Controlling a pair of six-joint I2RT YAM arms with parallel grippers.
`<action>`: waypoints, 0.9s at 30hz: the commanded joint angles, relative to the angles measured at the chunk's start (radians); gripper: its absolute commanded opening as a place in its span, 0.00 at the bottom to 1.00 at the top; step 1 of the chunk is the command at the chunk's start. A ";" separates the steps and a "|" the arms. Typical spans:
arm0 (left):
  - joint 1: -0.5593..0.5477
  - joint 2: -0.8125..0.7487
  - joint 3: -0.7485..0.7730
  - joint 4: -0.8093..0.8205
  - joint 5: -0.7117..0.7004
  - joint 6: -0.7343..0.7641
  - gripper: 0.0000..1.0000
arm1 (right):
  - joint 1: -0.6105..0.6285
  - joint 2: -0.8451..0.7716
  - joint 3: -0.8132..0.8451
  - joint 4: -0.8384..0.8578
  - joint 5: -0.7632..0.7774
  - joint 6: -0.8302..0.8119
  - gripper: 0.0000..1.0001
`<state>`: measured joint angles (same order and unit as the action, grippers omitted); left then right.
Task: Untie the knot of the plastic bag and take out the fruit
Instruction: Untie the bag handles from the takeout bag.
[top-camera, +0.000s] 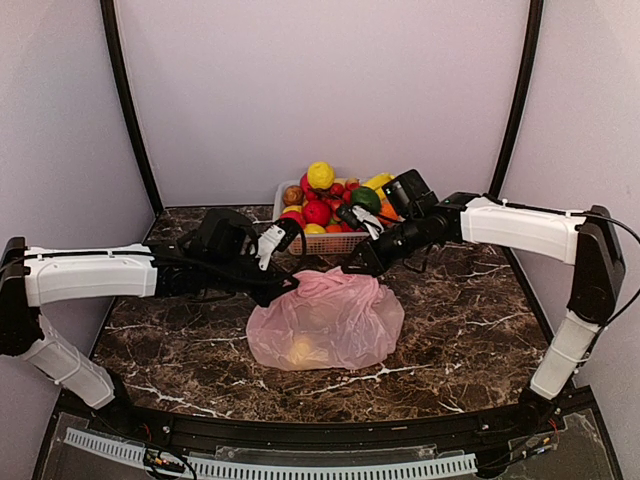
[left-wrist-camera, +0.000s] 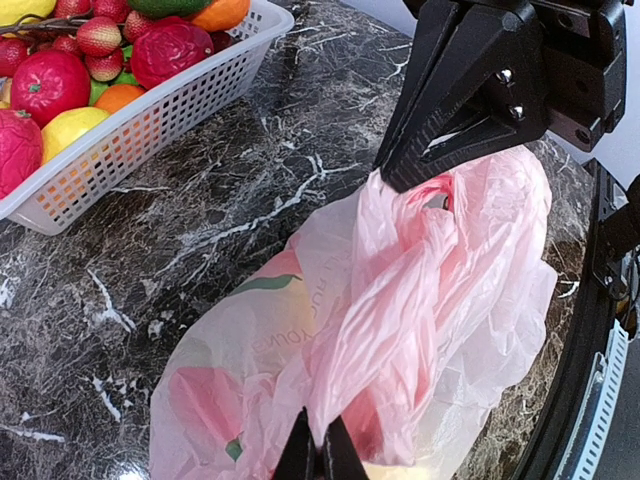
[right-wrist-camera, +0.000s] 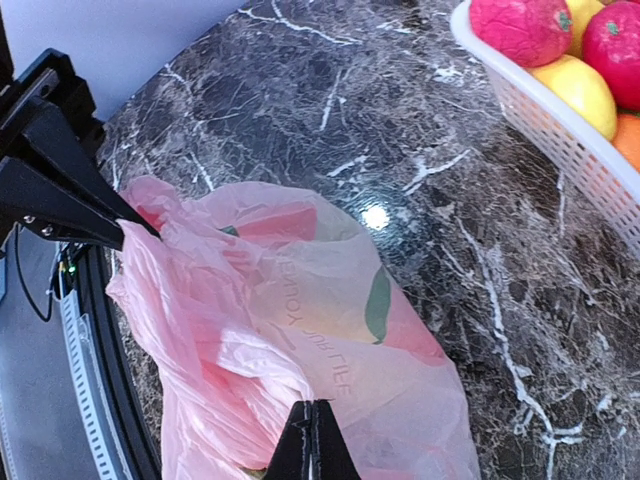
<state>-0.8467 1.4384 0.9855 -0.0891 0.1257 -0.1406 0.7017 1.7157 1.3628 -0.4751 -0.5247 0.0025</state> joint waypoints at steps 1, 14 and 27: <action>0.019 -0.060 -0.032 -0.032 -0.042 -0.023 0.01 | -0.007 -0.054 -0.023 0.044 0.127 0.038 0.00; 0.054 -0.083 -0.056 -0.008 -0.042 -0.071 0.01 | -0.011 -0.121 -0.048 0.073 0.235 0.090 0.00; 0.145 -0.141 -0.102 0.077 -0.050 -0.193 0.01 | -0.051 -0.209 -0.107 0.091 0.482 0.194 0.00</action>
<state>-0.7418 1.3502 0.9039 -0.0418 0.0990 -0.2752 0.6739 1.5646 1.2720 -0.4065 -0.1818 0.1455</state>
